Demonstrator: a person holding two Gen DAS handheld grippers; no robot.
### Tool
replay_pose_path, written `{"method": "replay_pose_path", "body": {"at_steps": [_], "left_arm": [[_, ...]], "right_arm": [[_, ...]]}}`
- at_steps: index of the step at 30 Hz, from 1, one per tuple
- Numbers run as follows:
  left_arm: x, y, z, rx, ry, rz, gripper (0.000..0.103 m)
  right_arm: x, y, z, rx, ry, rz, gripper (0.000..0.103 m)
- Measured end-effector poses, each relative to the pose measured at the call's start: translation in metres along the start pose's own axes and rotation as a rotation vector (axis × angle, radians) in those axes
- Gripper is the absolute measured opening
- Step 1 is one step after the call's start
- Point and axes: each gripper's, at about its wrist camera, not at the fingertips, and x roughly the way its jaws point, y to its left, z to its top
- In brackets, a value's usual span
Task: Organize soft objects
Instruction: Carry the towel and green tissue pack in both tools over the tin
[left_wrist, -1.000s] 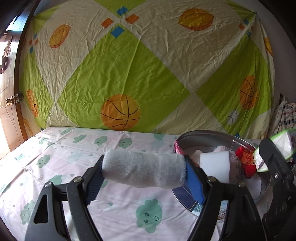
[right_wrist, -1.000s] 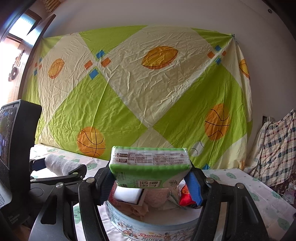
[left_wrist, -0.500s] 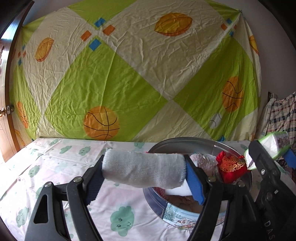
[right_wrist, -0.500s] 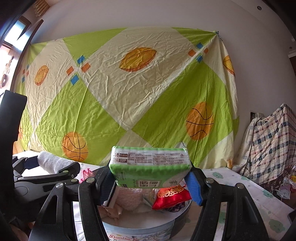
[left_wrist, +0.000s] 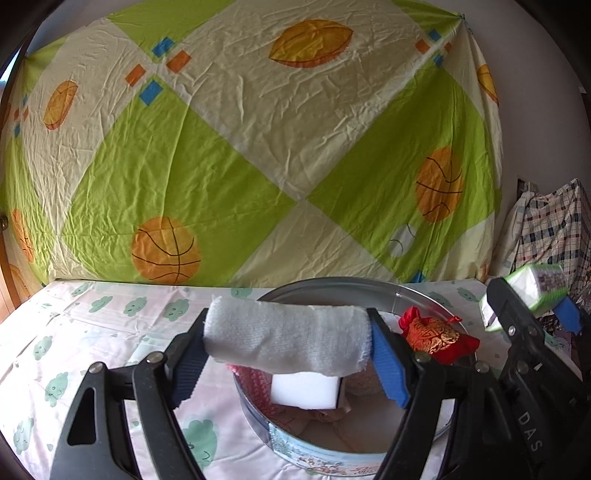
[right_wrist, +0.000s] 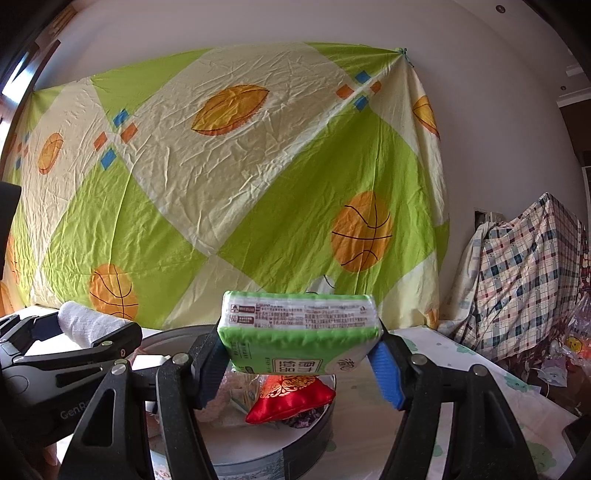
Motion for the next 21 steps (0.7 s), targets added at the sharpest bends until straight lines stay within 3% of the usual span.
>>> {"method": "replay_pose_path", "body": {"at_steps": [21], "left_arm": [[0.03, -0.032, 0.001, 0.016, 0.028, -0.034, 0.079]], "right_arm": [[0.029, -0.031, 0.008, 0.056, 0.028, -0.068, 0.07]]}}
